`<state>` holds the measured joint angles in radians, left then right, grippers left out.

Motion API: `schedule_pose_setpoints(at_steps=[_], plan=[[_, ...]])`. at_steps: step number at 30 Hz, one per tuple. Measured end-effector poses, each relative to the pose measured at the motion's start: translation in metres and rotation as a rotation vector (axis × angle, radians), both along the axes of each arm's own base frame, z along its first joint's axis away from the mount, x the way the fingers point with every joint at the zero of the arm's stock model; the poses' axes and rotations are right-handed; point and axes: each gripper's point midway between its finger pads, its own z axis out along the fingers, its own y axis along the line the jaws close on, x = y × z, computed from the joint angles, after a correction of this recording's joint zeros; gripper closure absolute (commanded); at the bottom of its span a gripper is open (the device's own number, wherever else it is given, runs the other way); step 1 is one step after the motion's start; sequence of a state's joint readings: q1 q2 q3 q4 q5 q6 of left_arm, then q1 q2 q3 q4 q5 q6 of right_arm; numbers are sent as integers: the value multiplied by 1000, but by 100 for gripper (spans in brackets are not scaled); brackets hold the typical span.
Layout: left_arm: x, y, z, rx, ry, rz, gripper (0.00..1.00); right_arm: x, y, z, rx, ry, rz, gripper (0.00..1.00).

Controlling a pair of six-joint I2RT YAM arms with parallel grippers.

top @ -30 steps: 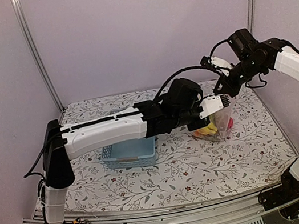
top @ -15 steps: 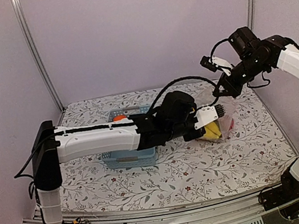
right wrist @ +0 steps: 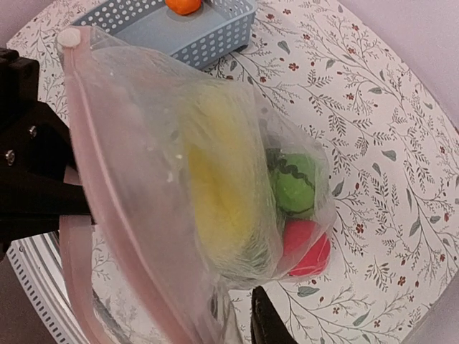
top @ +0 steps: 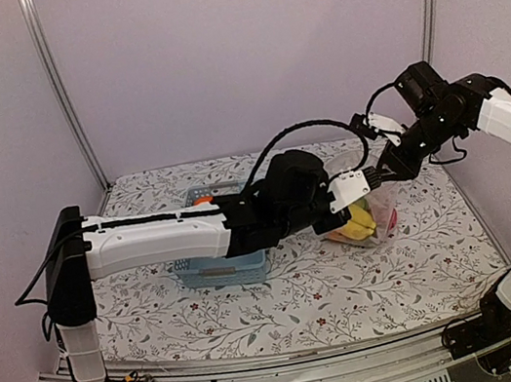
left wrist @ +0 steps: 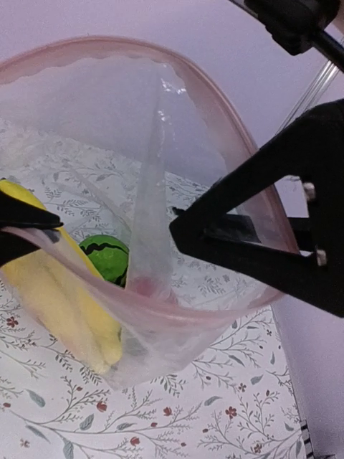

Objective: Place the food in the zip-top bag and seal the zipper
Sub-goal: Adjust the zipper food storage bag at the center of the board.

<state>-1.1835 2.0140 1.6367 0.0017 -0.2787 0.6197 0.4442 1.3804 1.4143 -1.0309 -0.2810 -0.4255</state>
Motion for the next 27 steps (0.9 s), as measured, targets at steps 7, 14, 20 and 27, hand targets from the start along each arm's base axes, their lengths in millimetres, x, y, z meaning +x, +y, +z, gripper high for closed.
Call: schedule_pose_setpoints(at_steps=[7,14,20,27], plan=[[0,0,0,-1,0,0,86,9,-10,17,-28,-82,-49,100],[-2,2,13,-42,6,31,50,26,-28,25,-112,-165,-128,100],[-21,39,70,-218,45,64,36,43,-41,44,-144,-252,-199,100],[-35,120,115,-445,100,153,33,52,-45,41,-135,-269,-220,100]])
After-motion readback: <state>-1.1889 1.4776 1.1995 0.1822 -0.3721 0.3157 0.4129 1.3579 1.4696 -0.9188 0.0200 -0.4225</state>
